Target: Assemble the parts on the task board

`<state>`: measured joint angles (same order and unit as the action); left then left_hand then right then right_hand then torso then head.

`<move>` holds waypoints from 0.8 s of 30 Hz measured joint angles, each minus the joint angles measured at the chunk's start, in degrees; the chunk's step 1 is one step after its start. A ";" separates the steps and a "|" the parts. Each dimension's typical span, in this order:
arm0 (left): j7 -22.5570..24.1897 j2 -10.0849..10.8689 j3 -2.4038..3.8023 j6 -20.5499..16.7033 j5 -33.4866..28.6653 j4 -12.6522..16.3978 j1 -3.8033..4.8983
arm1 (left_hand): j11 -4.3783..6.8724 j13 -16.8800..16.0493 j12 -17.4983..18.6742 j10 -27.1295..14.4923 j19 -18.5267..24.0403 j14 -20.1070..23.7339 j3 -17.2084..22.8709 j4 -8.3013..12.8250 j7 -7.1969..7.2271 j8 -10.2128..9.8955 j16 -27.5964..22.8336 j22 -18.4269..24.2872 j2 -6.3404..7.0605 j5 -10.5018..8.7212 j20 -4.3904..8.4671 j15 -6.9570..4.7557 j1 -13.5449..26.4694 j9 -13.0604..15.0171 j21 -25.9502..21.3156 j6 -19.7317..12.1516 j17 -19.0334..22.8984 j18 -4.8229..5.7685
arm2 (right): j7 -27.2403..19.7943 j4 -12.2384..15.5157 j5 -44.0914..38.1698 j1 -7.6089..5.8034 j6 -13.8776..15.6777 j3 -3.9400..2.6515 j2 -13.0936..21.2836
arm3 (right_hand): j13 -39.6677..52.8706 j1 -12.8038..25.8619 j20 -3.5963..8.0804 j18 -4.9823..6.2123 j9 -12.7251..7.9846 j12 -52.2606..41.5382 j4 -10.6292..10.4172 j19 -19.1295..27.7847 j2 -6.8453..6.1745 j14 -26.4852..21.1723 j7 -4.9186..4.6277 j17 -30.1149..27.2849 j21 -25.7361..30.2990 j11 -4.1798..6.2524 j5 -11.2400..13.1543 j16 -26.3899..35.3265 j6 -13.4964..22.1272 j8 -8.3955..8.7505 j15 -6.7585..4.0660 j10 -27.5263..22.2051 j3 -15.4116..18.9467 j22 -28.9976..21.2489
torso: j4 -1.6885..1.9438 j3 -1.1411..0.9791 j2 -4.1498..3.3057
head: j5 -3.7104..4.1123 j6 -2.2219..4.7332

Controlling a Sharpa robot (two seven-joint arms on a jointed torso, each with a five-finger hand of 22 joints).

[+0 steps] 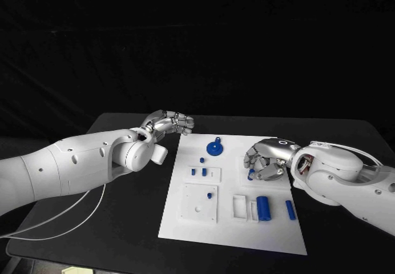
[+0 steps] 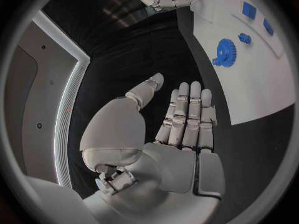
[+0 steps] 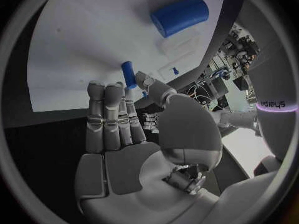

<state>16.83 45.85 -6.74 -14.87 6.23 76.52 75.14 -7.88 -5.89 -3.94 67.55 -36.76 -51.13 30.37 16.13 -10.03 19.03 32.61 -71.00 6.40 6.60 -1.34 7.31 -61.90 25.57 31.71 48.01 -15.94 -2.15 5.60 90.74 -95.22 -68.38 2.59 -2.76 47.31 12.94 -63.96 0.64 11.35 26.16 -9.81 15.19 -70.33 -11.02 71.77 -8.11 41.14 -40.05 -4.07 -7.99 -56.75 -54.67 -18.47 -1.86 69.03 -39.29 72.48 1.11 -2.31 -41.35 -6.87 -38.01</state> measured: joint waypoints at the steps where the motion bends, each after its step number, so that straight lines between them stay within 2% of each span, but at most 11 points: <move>1: 0.00 0.01 0.00 0.00 0.00 -0.01 0.00 | 0.00 0.00 0.00 0.00 0.00 0.00 0.00 0.00 0.00 0.00 -0.12 0.00 0.00 0.00 0.00 0.00 0.00 0.00 0.00 0.00 0.00 0.00 | 0.01 0.00 -0.06 0.00 -0.10 0.00 0.00 | 0.00 0.00 -0.01 0.00 -0.04 -0.29 0.07 0.00 0.00 0.18 0.19 -0.02 -0.01 0.09 0.00 0.00 -0.21 0.00 -0.18 0.11 -0.28 0.04 | 0.00 -0.01 0.00 | -0.01 -0.02; 4: -0.01 0.03 0.00 0.00 0.00 -0.02 0.00 | 0.00 0.00 0.00 0.00 0.00 0.00 0.00 0.00 0.00 0.00 -0.22 0.00 0.00 0.00 0.00 0.00 0.00 0.00 0.00 0.00 0.00 0.00 | 0.07 0.03 -0.32 0.00 -0.37 0.00 -0.07 | 0.07 0.00 -0.01 0.00 -0.04 -0.59 0.05 -0.01 0.00 0.18 0.22 -0.08 -0.07 0.28 0.24 0.00 -0.74 -0.29 -0.21 0.48 -0.78 0.15 | -0.02 0.00 -0.01 | -0.02 -0.06; 6: -0.01 0.03 0.00 0.01 0.01 -0.02 0.00 | 0.00 0.00 0.00 0.00 0.00 0.00 0.00 0.00 0.00 0.00 -0.22 -0.01 0.00 0.00 0.00 0.00 0.00 0.00 0.00 0.00 -0.02 0.00 | 0.14 0.05 -0.52 0.00 -0.61 0.00 -0.07 | 0.21 0.00 0.02 0.01 -0.04 -0.99 -0.07 -0.44 0.00 0.39 0.52 -0.09 -0.07 0.49 0.62 -0.02 -1.32 -0.32 -0.62 1.13 -1.34 0.29 | -0.02 0.00 0.00 | -0.02 -0.08; 22: -0.06 0.07 0.00 0.06 0.01 -0.03 0.00 | 0.00 0.04 0.00 0.00 0.00 0.00 -0.16 0.15 0.00 0.00 -0.22 -0.09 0.00 0.00 0.00 0.00 0.00 0.01 0.00 0.00 -0.16 0.00 | 0.48 0.22 -1.58 0.03 -1.61 0.05 -0.06 | 0.25 0.00 0.07 0.02 -0.11 -0.99 0.08 -0.50 0.00 0.36 0.46 -0.08 -0.32 0.47 0.38 -0.22 -1.39 -0.32 -0.67 1.13 -1.50 0.49 | -0.06 -0.04 0.02 | -0.03 -0.23; 24: -0.06 0.07 0.00 0.07 0.01 -0.03 0.00 | 0.00 0.04 0.00 0.00 0.00 0.00 -0.31 0.00 0.00 0.00 -0.22 -0.10 0.00 0.00 0.00 0.00 0.00 0.01 0.00 0.00 -0.22 0.00 | 0.48 0.23 -1.58 0.03 -1.65 0.05 -0.05 | 0.27 0.00 0.07 0.01 -0.11 -1.06 0.18 -0.50 0.00 0.35 0.71 -0.08 -0.32 0.48 0.38 -0.22 -1.64 -0.32 -0.68 1.13 -1.60 0.55 | -0.06 -0.04 0.02 | -0.03 -0.23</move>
<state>16.77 45.92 -6.74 -14.80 6.24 76.49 75.14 -7.88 -5.85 -3.94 67.55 -36.76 -51.13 30.06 16.13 -10.03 19.03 32.39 -71.10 6.40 6.60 -1.34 7.31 -61.90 25.58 31.71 48.01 -16.16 -2.15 6.08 90.96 -96.79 -68.35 0.94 -2.71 47.26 13.21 -63.96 0.70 11.37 26.05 -10.87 15.38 -70.82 -11.02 72.12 -7.40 41.06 -40.37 -3.60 -7.61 -56.97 -56.31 -18.79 -2.55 70.16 -40.89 73.02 1.05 -2.35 -41.33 -6.90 -38.24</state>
